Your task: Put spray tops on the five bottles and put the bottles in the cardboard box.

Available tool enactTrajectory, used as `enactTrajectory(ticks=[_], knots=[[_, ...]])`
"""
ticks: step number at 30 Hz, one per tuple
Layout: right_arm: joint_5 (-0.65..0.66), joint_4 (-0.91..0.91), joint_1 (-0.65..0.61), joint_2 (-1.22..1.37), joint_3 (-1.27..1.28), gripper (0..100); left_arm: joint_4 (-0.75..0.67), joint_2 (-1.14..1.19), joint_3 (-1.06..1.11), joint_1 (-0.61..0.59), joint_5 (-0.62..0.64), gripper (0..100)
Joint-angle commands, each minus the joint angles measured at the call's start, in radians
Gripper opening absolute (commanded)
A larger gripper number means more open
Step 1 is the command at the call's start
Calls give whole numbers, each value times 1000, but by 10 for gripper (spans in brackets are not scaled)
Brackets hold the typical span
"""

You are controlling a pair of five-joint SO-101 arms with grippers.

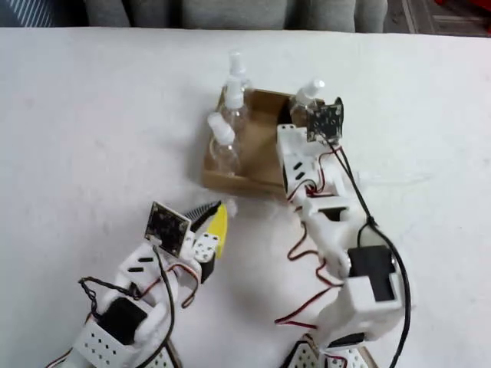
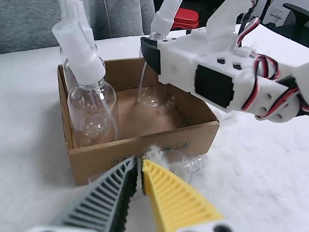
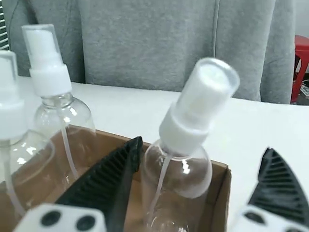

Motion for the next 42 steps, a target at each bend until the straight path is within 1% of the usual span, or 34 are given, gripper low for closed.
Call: enactTrajectory(ticks=[1, 15, 22, 24, 27, 29, 39, 42], knots=[[-9, -21, 8, -114, 28, 328, 5, -7, -3, -10, -11, 26], [-9, -15, 10, -493, 313, 328, 5, -7, -3, -10, -11, 27], [-8, -10, 10, -668, 437, 328, 2, -7, -3, -36, -11, 27], [-8, 28, 25, -728, 463, 328, 5, -7, -3, -36, -11, 27], [-8, 143, 50, -843, 486, 328, 5, -7, -3, -36, -11, 27], [-8, 251, 68, -940, 496, 327, 5, -7, -3, -36, -11, 27], [-8, 981, 77, -1463, 491, 322, 5, -7, -3, -36, -11, 25], [-8, 1196, 140, -1603, 491, 252, 5, -7, -3, -36, -11, 25]])
